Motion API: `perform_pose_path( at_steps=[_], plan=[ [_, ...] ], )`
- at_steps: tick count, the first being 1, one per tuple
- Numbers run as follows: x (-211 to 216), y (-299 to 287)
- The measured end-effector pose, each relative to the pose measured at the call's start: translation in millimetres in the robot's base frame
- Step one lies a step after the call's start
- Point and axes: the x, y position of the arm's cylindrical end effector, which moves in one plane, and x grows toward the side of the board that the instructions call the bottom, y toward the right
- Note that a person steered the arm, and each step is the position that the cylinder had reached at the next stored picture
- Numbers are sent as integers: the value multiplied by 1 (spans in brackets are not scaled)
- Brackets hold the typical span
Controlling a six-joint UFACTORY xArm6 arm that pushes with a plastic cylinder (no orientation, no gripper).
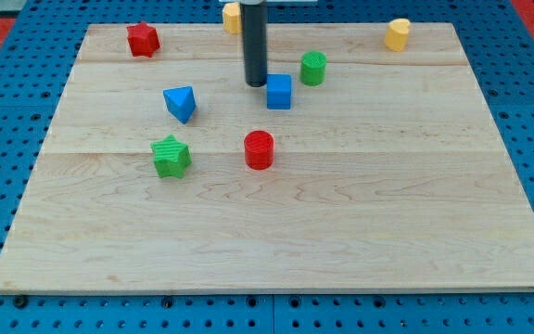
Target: Push the triangle towards the left center of the board
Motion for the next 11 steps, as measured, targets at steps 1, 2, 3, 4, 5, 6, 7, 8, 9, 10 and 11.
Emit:
perform_pose_path(
  at_steps=[1,2,3,4,5,6,7,8,9,10,11],
  plan=[
    [39,-15],
    [41,-102],
    [39,-179],
    [39,-184],
    [32,-184],
    [29,-185],
    [23,-185],
    [17,-187],
    [14,-188],
    [14,-175],
    [15,-111]
  ],
)
